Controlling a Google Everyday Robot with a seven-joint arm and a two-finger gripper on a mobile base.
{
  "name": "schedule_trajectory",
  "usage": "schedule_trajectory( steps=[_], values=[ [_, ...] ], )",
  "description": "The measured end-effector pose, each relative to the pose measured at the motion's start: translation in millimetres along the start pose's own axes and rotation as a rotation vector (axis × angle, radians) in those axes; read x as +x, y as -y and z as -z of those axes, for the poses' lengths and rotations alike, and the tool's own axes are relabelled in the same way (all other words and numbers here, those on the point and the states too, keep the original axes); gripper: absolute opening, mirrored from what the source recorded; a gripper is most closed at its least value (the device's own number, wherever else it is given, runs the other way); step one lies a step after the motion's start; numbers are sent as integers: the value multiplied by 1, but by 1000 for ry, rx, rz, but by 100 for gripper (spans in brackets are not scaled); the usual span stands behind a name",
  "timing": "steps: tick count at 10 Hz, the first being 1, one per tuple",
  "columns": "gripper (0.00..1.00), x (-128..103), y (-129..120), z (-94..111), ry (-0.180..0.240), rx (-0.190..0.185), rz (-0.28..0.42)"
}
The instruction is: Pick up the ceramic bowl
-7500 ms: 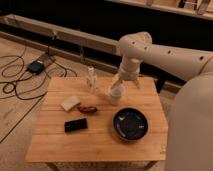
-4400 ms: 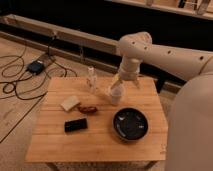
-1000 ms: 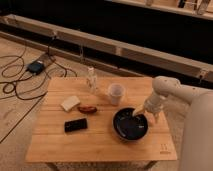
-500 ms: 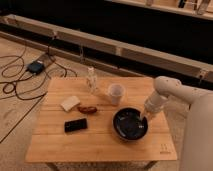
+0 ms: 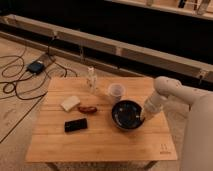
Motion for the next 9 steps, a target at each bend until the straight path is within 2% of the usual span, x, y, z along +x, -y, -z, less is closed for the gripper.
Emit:
schedule_trajectory(
  steps=[5, 9],
  values=[
    [0, 0, -16, 17, 15, -61, 49],
    [0, 8, -21, 48, 48, -126, 69]
  ],
)
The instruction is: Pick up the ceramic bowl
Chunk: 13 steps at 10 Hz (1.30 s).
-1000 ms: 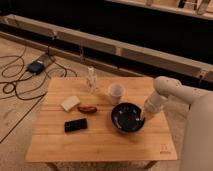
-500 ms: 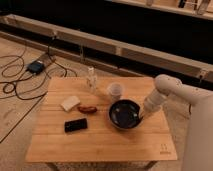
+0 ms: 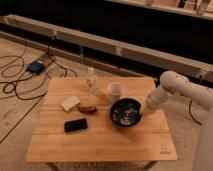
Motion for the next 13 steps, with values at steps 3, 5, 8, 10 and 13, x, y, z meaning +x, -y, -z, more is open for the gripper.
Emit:
schedule_trajectory(
  steps=[3, 5, 8, 10, 13],
  values=[
    [0, 7, -4, 18, 18, -50, -2],
    [0, 11, -5, 28, 28, -74, -1],
    [0, 16, -7, 40, 34, -98, 14],
    [0, 18, -9, 43, 35, -103, 28],
    [0, 19, -9, 44, 35, -104, 30]
  ],
)
